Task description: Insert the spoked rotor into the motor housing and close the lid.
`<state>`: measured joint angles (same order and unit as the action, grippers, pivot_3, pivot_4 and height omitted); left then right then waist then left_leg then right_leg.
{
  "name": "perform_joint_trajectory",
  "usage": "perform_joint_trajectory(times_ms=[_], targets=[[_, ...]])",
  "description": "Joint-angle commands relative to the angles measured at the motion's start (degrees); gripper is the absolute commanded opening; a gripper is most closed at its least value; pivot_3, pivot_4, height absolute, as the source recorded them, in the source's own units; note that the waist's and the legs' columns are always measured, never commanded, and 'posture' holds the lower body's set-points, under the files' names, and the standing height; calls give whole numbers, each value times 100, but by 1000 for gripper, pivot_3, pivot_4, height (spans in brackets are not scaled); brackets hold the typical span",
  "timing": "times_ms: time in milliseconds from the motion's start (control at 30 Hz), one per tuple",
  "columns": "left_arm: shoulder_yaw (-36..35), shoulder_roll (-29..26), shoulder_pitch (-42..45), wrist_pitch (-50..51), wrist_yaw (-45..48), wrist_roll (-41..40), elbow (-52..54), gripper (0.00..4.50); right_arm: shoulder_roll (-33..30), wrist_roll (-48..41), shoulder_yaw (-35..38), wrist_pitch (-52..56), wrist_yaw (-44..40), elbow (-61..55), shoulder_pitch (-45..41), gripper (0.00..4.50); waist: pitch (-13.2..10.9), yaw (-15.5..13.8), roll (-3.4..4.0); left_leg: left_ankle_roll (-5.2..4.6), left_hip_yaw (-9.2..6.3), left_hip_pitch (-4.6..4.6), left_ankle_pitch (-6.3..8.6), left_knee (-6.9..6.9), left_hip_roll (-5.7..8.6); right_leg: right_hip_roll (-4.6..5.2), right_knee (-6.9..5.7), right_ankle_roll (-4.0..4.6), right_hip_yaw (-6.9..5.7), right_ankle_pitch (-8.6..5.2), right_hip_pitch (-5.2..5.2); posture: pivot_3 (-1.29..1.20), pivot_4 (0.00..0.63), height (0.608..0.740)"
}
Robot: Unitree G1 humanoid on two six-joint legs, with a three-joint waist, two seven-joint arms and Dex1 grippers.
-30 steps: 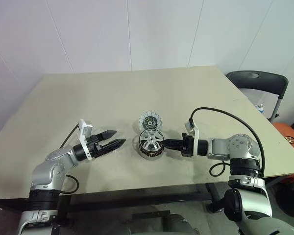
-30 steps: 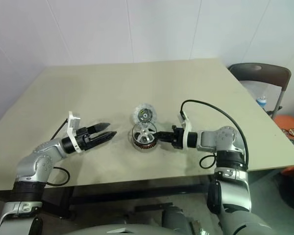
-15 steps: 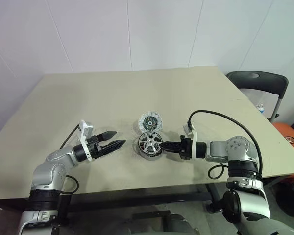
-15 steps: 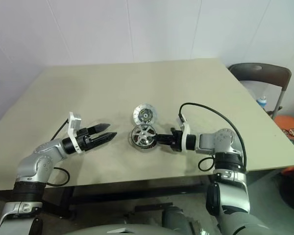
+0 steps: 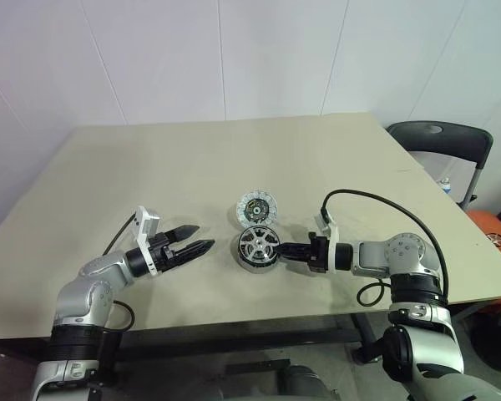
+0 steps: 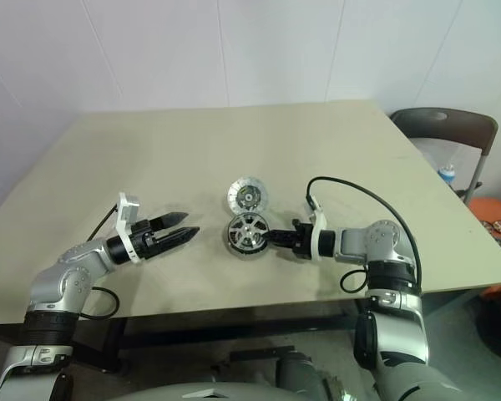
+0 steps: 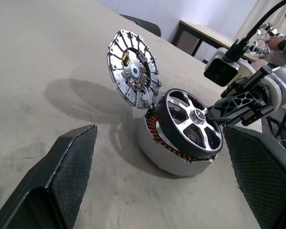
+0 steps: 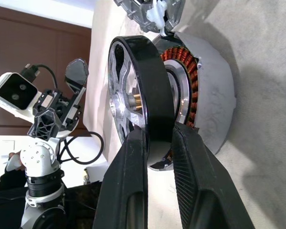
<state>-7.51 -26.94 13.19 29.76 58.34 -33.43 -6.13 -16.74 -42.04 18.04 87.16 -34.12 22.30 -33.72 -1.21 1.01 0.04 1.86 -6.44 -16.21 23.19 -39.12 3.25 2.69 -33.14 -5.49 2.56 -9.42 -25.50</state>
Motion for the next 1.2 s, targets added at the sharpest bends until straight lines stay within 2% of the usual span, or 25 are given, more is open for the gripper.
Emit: perform_joint_trajectory(times_ms=[33,133,167,400,533,1067,1200], targets=[[-11,-20,53,-91,-20,13,94,4500,-34,-34,-31,-93,-67,-22,-53,388,0,0,0,0,0,0,0,0,0,0,0,0,0,0,0,0,0,740],[-10,-16,42,-96,-26,15,103,4500,-38,8,-92,-162,-63,-59,-26,388,0,1,0,0,0,1,0,0,0,0,0,0,0,0,0,0,0,740],[-10,-15,44,-97,-32,18,102,4500,-42,17,-111,-181,-67,-67,-21,1104,0,3,0,0,0,2,0,0,0,0,-1,0,0,0,1,0,0,740],[-12,-12,64,-112,-71,47,75,4500,-84,41,-163,-279,-135,14,-66,3209,2,12,-2,-10,1,33,5,0,-1,-2,-5,0,1,0,34,0,0,740],[-3,-16,70,-104,-92,49,71,4500,-94,4,-149,-318,-213,67,-83,3209,0,13,2,-11,3,71,6,1,-6,-10,-6,0,1,-1,67,0,0,740],[66,28,125,-140,-82,97,-27,4500,-663,66,-864,-433,-825,-85,-289,3209,-2,-5,4,-15,2,62,8,2,-4,-6,3,-1,1,-1,60,0,0,740],[74,35,120,-136,-101,88,-11,4500,-770,213,-979,-826,-873,-99,-393,3209,-3,-4,6,-16,3,60,9,2,-4,-5,3,-1,1,-1,59,0,0,740]])
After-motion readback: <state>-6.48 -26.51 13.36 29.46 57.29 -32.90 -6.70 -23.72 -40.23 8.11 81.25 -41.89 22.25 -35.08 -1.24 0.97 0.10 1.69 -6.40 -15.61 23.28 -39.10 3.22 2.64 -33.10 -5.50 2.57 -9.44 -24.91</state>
